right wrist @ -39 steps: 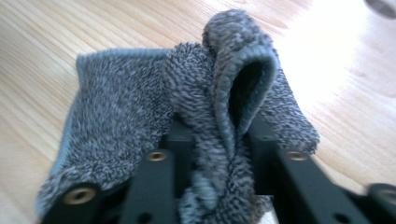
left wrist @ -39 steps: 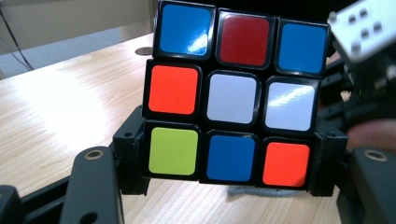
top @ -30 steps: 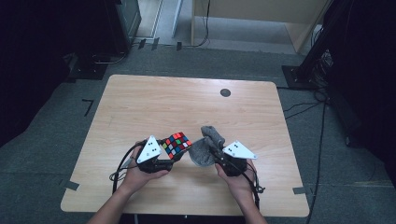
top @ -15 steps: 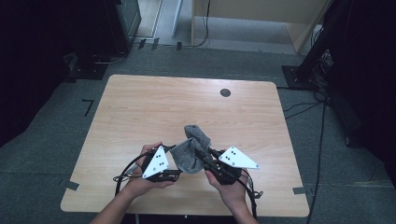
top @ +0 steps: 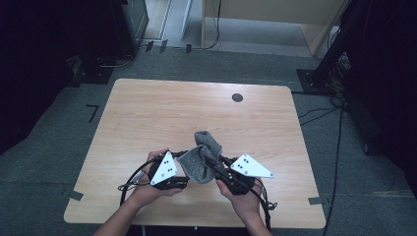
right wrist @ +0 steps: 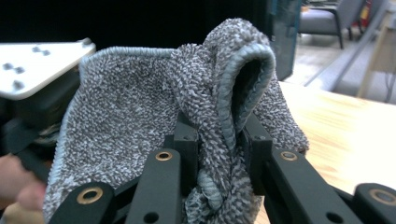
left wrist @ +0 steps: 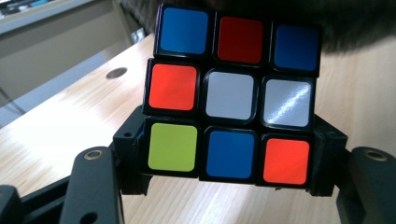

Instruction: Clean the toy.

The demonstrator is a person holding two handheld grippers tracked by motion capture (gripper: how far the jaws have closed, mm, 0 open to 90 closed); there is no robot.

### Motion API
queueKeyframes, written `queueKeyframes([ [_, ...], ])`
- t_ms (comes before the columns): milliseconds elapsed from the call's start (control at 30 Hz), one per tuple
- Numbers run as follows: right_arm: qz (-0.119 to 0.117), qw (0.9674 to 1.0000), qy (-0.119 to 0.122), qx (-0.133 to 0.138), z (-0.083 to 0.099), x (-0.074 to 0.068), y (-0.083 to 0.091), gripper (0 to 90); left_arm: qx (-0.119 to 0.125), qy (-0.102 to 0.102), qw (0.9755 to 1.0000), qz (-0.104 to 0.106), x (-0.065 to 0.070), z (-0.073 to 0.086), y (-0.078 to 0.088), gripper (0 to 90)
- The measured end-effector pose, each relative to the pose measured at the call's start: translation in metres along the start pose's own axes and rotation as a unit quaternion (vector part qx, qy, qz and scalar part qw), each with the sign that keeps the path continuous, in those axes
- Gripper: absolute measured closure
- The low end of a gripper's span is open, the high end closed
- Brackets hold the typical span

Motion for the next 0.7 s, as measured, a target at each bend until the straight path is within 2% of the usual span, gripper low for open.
queueKeyframes([
  [67,0.008,0.9999,0.011,-0.005,0.002,-0.001,-0.003,73.6,0.008,-0.008,0.9999,0.003,0.002,-0.003,0.003,33.5],
  [167,0.024,0.9996,-0.009,-0.010,0.009,0.010,-0.003,73.7,0.021,-0.005,0.9998,0.004,0.001,-0.006,0.007,33.4],
  [267,0.042,0.9983,-0.026,-0.029,0.017,0.022,-0.003,73.6,0.031,0.006,0.9995,0.008,-0.001,-0.008,0.008,33.5],
  [333,0.047,0.9978,-0.032,-0.033,0.018,0.027,-0.002,73.4,0.027,0.010,0.9996,0.007,-0.002,-0.007,0.007,33.6],
  [367,0.049,0.9978,-0.035,-0.027,0.017,0.027,0.000,73.3,0.020,0.006,0.9998,0.003,-0.002,-0.005,0.005,33.6],
  [433,0.042,0.9986,-0.032,-0.006,0.009,0.022,0.003,73.0,0.002,-0.003,1.0000,-0.003,-0.001,-0.001,0.002,33.6],
  [500,0.024,0.9995,-0.016,0.011,0.002,0.012,0.004,72.4,-0.003,-0.003,1.0000,-0.003,0.000,0.001,-0.001,33.6],
  [567,0.009,0.9999,0.000,0.005,0.000,0.004,0.001,71.9,0.005,-0.003,1.0000,0.002,0.002,-0.002,0.001,33.6],
  [600,0.012,0.9999,0.005,-0.002,0.002,0.002,-0.002,71.9,0.011,-0.004,0.9999,0.002,0.003,-0.004,0.003,33.5],
  [633,0.018,0.9998,0.006,-0.006,0.006,0.002,-0.004,72.0,0.013,-0.006,0.9999,-0.001,0.003,-0.006,0.004,33.5],
  [700,0.022,0.9997,-0.012,-0.004,0.012,0.009,-0.004,72.1,0.029,0.002,0.9996,0.004,0.002,-0.008,0.008,33.4],
])
Point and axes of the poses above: each handheld gripper's, and its own axes: y roughly backward along the jaws, z roughly out of its underside, x roughly to its right, the point moved 5 cm from there along -y, roughly forward along the jaws, and after that the axes turned 9 degrees about -z, right-handed, at the moved point
